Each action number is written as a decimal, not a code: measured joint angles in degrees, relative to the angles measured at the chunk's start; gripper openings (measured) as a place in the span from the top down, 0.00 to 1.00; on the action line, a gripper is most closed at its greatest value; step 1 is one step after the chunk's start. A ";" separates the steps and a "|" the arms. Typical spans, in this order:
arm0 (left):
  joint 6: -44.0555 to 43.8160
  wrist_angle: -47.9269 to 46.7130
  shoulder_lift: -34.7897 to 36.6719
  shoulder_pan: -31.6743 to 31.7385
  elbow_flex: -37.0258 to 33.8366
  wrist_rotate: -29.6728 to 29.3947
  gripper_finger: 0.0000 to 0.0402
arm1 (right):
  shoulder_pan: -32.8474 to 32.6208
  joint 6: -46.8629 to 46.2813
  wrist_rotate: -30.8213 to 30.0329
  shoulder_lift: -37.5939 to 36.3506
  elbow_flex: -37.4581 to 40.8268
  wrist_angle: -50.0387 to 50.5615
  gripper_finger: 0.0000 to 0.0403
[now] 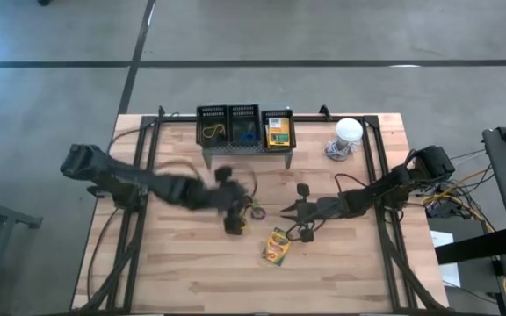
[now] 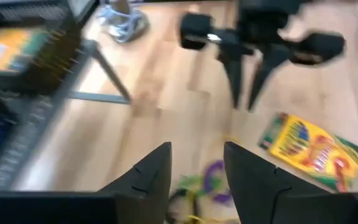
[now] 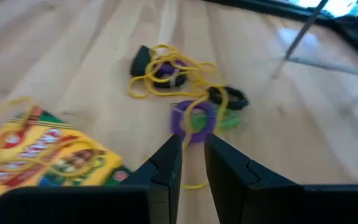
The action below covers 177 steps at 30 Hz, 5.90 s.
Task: Pick & Place Office Desk Supplies
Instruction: Put the crayon box into the right black bin on the shelf
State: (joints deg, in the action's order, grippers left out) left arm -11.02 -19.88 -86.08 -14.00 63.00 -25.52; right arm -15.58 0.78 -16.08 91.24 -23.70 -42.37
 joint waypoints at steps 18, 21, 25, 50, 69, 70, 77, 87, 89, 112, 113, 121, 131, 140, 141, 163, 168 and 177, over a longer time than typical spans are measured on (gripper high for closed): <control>-10.40 31.69 -3.97 -15.66 -24.64 -2.05 0.63 | 1.24 -4.34 19.84 0.98 -13.32 31.48 0.53; -10.02 33.58 -8.42 -15.37 -22.24 1.78 0.65 | 1.42 -9.99 20.90 1.10 -16.10 41.98 0.48; -10.00 33.56 -15.04 -13.79 -17.52 10.66 0.70 | -0.06 -13.04 24.56 1.06 -16.50 48.07 0.44; -17.79 37.27 -30.27 -0.66 -7.25 25.41 0.89 | -12.94 46.30 -0.18 7.86 -10.80 20.95 0.43; -16.89 37.51 -29.89 -0.53 -7.43 25.20 0.89 | -11.99 36.16 -8.54 3.96 -13.93 24.29 0.44; -16.35 37.14 -29.59 -0.53 -7.43 25.17 0.89 | -11.55 32.55 -8.52 2.73 -14.68 26.87 0.44; -13.23 33.58 -24.49 -1.32 -7.51 22.55 0.91 | -3.66 0.38 8.01 -1.55 -14.22 39.98 0.44; -13.10 33.93 -24.94 -2.91 -8.11 24.01 0.99 | 3.84 -33.77 26.30 3.11 -13.40 37.20 0.44; -12.69 35.72 -25.81 -2.91 -7.98 24.03 0.99 | 4.57 -36.12 28.49 5.10 -13.52 33.82 0.44; -12.84 39.42 -30.86 -2.56 -7.35 21.45 0.99 | 5.56 -40.75 33.72 8.81 -18.69 25.91 0.44; -12.87 39.46 -30.88 -2.53 -7.37 19.92 0.99 | 5.53 -40.66 33.91 8.65 -18.69 25.69 0.44; -13.45 39.00 -30.80 -2.16 -7.52 11.94 0.99 | 5.42 -39.78 34.54 8.25 -18.69 25.81 0.44; -10.77 33.29 -25.03 -3.33 -7.52 8.75 0.99 | 5.14 -25.23 29.59 6.28 -18.35 32.07 0.44; -8.42 26.16 -19.97 -12.49 -7.41 21.83 0.99 | 4.61 -33.50 28.72 6.93 -15.54 33.61 0.44; -10.34 26.09 -20.45 -13.14 -7.41 23.05 0.99 | 4.63 -33.73 29.14 7.16 -15.52 33.59 0.44; -14.50 33.75 -28.76 -9.68 -6.78 32.20 0.99 | 4.27 -33.79 36.31 8.31 -16.70 31.90 0.44; -14.35 33.76 -28.76 -9.47 -6.72 29.20 0.99 | 3.99 -26.57 36.32 8.31 -16.68 32.18 0.44; -12.98 26.22 -27.63 -10.53 -3.03 16.31 0.99 | 3.67 -7.37 32.48 8.25 -16.64 32.98 0.44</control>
State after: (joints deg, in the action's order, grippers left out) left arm -24.00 6.34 -113.71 -24.53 59.97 -9.20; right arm -11.91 -6.59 16.40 99.48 -40.34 -9.39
